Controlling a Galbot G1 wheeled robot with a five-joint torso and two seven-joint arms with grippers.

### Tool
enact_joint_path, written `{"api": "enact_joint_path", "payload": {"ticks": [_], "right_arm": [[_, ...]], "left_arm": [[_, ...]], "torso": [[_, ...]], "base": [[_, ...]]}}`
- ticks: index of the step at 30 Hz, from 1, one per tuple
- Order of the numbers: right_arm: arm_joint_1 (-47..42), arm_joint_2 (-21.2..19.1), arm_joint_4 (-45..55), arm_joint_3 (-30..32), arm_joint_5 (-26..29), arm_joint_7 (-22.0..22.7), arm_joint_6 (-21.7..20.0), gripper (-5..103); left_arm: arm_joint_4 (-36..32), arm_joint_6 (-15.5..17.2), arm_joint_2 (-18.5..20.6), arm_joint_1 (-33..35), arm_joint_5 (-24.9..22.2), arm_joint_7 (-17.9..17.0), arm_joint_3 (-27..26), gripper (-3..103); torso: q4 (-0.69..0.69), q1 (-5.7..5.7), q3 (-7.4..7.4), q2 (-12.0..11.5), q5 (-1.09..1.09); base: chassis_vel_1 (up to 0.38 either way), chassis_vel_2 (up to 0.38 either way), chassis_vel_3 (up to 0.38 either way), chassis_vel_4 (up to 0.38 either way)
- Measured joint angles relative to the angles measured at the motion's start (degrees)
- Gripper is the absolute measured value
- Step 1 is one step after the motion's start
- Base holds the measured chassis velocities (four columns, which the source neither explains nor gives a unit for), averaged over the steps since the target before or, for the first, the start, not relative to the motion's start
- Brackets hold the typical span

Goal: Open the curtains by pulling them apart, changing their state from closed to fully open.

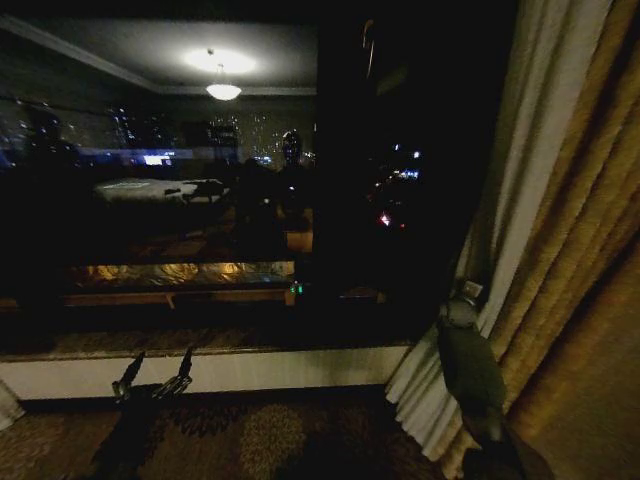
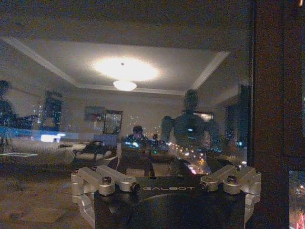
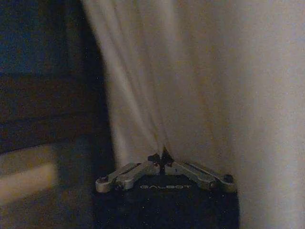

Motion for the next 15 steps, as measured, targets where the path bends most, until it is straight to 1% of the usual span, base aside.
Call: {"api": "enact_joint_path", "payload": {"ticks": [1, 3, 4, 6, 7, 8, 9, 11, 12, 14, 15], "right_arm": [[-1.28, 0.16, 2.11, -0.44, 0.32, -0.64, -0.66, 0], [-7.5, 1.01, 11.65, -2.37, 1.26, -4.24, -3.91, 10], [-7.5, 1.01, 11.65, -2.37, 1.26, -4.24, -3.91, 10], [-10.92, 1.32, 16.9, -3.79, 1.91, -5.69, -5.71, 22], [-13.44, 1.39, 21.2, -4.89, 2.38, -7.0, -7.13, 27], [-15.07, 1.39, 24.11, -5.65, 2.58, -7.88, -8.08, 27], [-15.07, 1.39, 24.11, -5.65, 2.58, -7.88, -8.08, 27], [-19.64, 1.17, 30.96, -8.09, 2.54, -9.33, -8.87, 39], [-19.64, 1.17, 30.96, -8.09, 2.54, -9.33, -8.87, 39], [-24.09, 0.66, 36.17, -9.98, 1.74, -11.11, -8.13, 49], [-24.09, 0.66, 36.17, -9.98, 1.74, -11.11, -8.13, 49]], "left_arm": [[-0.1, 0.01, 0.0, 0.0, -0.02, 0.01, 0.0, 100], [-0.5, 0.06, 0.0, 0.15, -0.24, -0.04, -0.06, 100], [-0.5, 0.06, 0.0, 0.15, -0.24, -0.04, -0.06, 100], [-0.74, 0.16, -0.02, 0.25, -0.43, -0.1, -0.05, 100], [-0.81, 0.22, -0.02, 0.26, -0.48, -0.12, -0.02, 100], [-0.81, 0.38, -0.02, 0.16, -0.53, -0.15, 0.03, 100], [-0.81, 0.38, -0.02, 0.16, -0.53, -0.15, 0.03, 100], [-0.73, 1.42, 0.09, -0.52, -1.01, -0.92, 0.25, 100], [-0.73, 1.42, 0.09, -0.52, -1.01, -0.92, 0.25, 100], [-0.58, 2.57, 0.58, -1.33, -1.43, -1.7, 0.44, 100], [-0.58, 2.57, 0.58, -1.33, -1.43, -1.7, 0.44, 100]], "torso": [[0.01, 0.0, 0.0, 0.0, -0.01], [-0.01, 0.0, 0.0, 0.0, -0.03], [-0.01, 0.0, 0.0, 0.0, -0.03], [-0.01, 0.0, 0.0, 0.0, -0.01], [-0.01, 0.0, -0.01, 0.01, -0.01], [-0.01, 0.0, -0.01, 0.0, -0.02], [-0.01, 0.0, -0.01, 0.0, -0.02], [0.0, -0.01, -0.01, 0.01, -0.04], [0.0, -0.01, -0.01, 0.01, -0.04], [0.0, 0.0, -0.01, 0.01, -0.03], [0.0, 0.0, -0.01, 0.01, -0.03]], "base": [[0.0, 0.0, 0.0, 0.0], [0.0, 0.0, 0.0, 0.0], [0.0, 0.0, 0.0, 0.0], [0.0, 0.0, 0.0, 0.0], [0.0, 0.0, 0.0, 0.0], [0.0, 0.0, 0.0, 0.0], [0.0, 0.0, 0.0, 0.0], [0.0, 0.0, 0.0, 0.0], [0.0, 0.0, 0.0, 0.0], [0.0, 0.0, 0.0, 0.0], [0.0, 0.0, 0.0, 0.0]]}}
